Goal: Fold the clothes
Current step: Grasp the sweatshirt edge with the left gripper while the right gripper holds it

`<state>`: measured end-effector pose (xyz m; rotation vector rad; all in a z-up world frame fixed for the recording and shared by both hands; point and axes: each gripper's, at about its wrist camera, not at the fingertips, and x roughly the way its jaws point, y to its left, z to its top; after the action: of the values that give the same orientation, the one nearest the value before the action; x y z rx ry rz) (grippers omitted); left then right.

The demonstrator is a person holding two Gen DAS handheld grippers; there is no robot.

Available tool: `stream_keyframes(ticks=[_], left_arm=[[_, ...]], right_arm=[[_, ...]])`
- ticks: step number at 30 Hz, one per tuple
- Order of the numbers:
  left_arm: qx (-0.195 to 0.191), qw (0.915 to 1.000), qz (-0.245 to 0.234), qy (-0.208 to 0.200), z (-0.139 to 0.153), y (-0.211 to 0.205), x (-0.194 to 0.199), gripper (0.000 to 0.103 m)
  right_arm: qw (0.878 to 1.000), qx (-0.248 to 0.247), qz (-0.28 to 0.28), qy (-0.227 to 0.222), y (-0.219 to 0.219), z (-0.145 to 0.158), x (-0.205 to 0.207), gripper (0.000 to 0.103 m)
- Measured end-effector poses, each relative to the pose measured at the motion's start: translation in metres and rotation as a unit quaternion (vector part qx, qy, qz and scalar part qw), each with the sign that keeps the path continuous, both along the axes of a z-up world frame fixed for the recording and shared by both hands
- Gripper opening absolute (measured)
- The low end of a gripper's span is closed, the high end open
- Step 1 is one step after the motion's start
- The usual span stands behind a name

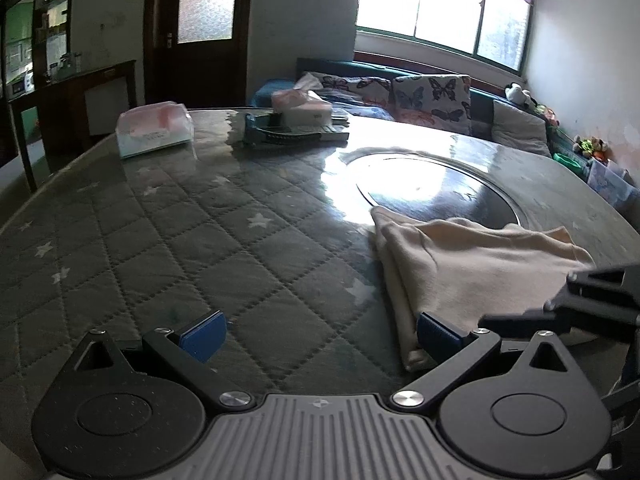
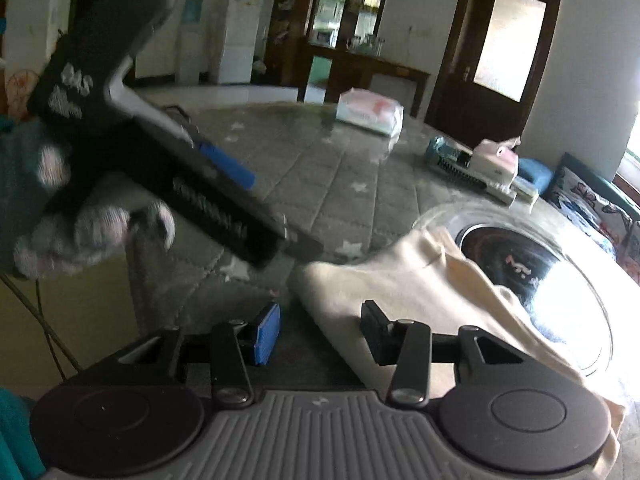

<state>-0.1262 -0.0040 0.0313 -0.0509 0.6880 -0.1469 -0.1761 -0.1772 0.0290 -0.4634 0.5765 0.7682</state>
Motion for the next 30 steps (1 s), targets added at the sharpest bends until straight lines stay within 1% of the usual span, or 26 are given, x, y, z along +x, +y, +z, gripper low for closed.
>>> stream_keyframes(ticks=[4, 9, 13, 14, 16, 17, 18, 21, 24, 26, 30], left_arm=[[-0.026, 0.9996, 0.01, 0.006, 0.004, 0.009, 0.003, 0.103], [-0.068, 0.9974, 0.014, 0.018, 0.011, 0.012, 0.011, 0.103], [-0.104, 0.9939, 0.014, 0.035, 0.013, 0.009, 0.021, 0.103], [-0.112, 0.9929, 0.013, 0.039, 0.013, 0.008, 0.023, 0.103], [-0.129, 0.9905, 0.01, 0.046, 0.013, 0.006, 0.028, 0.103], [-0.137, 0.9891, 0.01, 0.052, 0.013, 0.005, 0.031, 0.103], [-0.145, 0.9876, 0.009, 0.059, 0.012, 0.004, 0.034, 0.103], [-0.168, 0.9828, 0.012, 0.077, 0.008, 0.001, 0.043, 0.102], [-0.194, 0.976, 0.017, 0.097, 0.005, 0.001, 0.052, 0.102], [-0.209, 0.9719, 0.019, 0.107, 0.004, 0.0, 0.057, 0.101], [-0.229, 0.9661, 0.016, 0.119, 0.005, -0.006, 0.065, 0.098]], right_arm=[[1.0, -0.011, -0.004, 0.004, 0.003, -0.001, 0.001, 0.046], [1.0, -0.016, 0.006, -0.014, 0.011, 0.005, -0.004, 0.044], [0.999, -0.035, 0.004, -0.022, 0.022, -0.006, 0.002, 0.044], [0.999, -0.032, 0.0, -0.019, 0.022, -0.006, 0.005, 0.044], [1.0, -0.024, -0.01, -0.012, 0.022, -0.006, 0.009, 0.036], [1.0, -0.023, -0.016, -0.011, 0.021, -0.005, 0.011, 0.029], [0.999, -0.021, -0.021, -0.011, 0.021, -0.005, 0.012, 0.025], [0.999, 0.003, -0.033, 0.0, 0.013, -0.001, 0.018, 0.016], [0.997, 0.053, -0.049, 0.028, -0.001, 0.007, 0.024, 0.014], [0.993, 0.088, -0.061, 0.048, -0.013, 0.013, 0.029, 0.013], [0.986, 0.131, -0.073, 0.067, -0.03, 0.02, 0.032, 0.012]])
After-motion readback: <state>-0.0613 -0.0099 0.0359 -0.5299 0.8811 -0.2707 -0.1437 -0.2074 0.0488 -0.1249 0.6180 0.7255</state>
